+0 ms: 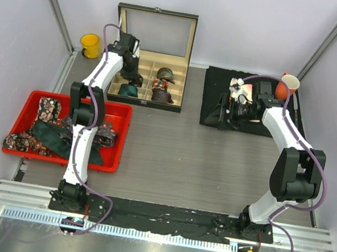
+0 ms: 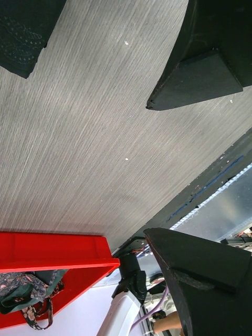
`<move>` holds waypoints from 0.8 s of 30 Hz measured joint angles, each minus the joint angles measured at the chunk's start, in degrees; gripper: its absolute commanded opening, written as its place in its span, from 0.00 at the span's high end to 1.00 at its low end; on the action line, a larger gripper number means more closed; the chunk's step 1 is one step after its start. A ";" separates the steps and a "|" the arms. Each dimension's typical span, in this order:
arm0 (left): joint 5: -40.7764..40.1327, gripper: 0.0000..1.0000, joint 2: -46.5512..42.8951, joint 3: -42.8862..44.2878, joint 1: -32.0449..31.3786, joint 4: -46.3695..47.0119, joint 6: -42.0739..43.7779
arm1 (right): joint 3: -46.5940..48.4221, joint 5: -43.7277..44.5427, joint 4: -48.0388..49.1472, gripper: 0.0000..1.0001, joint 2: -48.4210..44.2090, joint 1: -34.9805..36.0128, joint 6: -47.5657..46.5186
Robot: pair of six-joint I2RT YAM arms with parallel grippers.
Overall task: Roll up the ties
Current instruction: Place the tie in the storage box.
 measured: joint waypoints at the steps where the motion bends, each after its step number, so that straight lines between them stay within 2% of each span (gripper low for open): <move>1: -0.28 0.94 0.37 0.66 -0.13 -0.48 0.02 | 0.00 0.00 0.00 0.00 0.00 0.00 0.00; 11: -1.49 0.74 2.34 3.58 -0.55 -2.05 1.44 | -0.15 0.00 0.00 0.01 -0.07 0.00 0.00; 14: -1.33 0.66 3.26 5.05 -0.55 -2.75 1.75 | -0.59 0.00 -0.02 0.00 -0.44 0.00 0.00; 17: -0.42 0.48 4.44 6.71 -0.50 -3.34 2.03 | -1.01 0.00 -0.02 0.01 -0.81 0.00 0.02; 20: 0.33 0.37 4.52 5.33 -0.42 -2.05 2.71 | -1.14 0.00 0.02 0.00 -0.83 0.00 0.02; 24: 1.53 0.27 4.44 0.98 -0.33 1.79 3.50 | -1.18 0.00 0.00 0.00 -0.85 0.00 0.02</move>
